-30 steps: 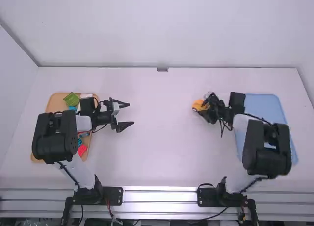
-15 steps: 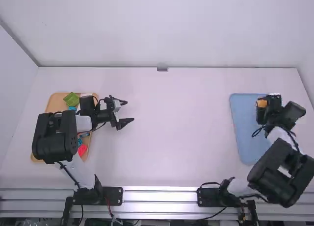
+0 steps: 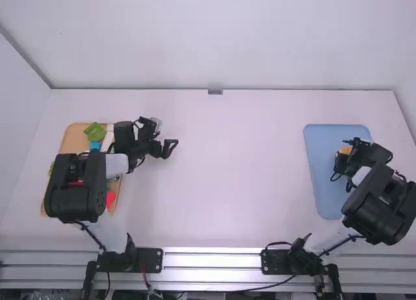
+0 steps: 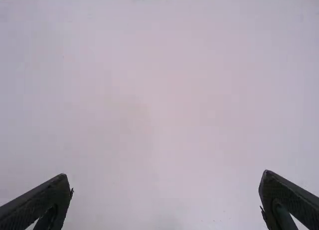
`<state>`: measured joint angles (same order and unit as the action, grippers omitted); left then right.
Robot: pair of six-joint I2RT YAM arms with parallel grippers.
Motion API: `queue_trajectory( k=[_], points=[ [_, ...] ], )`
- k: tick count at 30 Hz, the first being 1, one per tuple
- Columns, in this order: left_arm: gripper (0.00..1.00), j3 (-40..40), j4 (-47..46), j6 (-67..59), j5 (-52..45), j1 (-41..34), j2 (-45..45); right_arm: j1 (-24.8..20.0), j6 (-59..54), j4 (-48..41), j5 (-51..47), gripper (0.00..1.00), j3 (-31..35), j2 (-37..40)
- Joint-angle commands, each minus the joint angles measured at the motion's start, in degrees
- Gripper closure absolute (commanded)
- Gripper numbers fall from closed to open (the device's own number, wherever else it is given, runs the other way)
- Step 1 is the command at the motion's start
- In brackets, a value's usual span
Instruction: Assemble lego blocks to make yellow taxi
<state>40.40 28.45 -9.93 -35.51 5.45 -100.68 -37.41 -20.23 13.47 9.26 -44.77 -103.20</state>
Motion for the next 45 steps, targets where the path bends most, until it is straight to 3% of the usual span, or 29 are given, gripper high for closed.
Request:
queue_trajectory(
  k=[1, 4, 8, 11, 15, 23, 36, 45],
  points=[
    [0.01, -0.4, -2.6, 4.5, 10.1, -1.9, 5.4, 1.8, 0.7, -1.4, -7.4, 0.46, -0.3, 1.2],
    [0.01, -0.4, -6.2, 4.5, 15.1, -3.5, 9.2, 3.4, 0.7, -2.7, -10.9, 0.42, -0.3, 1.9],
    [0.01, -0.4, -13.7, 4.0, 28.0, -7.9, 17.7, 6.5, 0.7, -5.5, -16.8, 0.14, -0.3, 4.2],
    [0.01, -0.4, -17.2, 4.1, 35.4, -11.0, 23.0, 8.5, 0.7, -8.1, -19.7, 0.02, -0.3, 7.0],
    [0.01, -0.4, -21.4, 4.1, 41.2, -15.0, 31.2, 11.7, 0.7, -12.8, -22.8, 0.02, -0.3, 12.7],
    [0.01, -0.4, -27.0, 4.2, 40.9, -17.6, 44.5, 19.8, 0.7, -22.9, -23.9, 0.01, -0.3, 28.6],
    [0.01, -0.4, -38.1, 4.2, 33.7, -18.5, 70.2, 44.3, 0.7, -33.8, -20.8, 0.01, -0.3, 54.9],
    [0.11, -6.5, -32.0, 9.9, 35.5, -12.5, 76.3, 38.4, 6.7, -27.8, -14.8, 0.12, 5.7, 60.9]
  ],
)
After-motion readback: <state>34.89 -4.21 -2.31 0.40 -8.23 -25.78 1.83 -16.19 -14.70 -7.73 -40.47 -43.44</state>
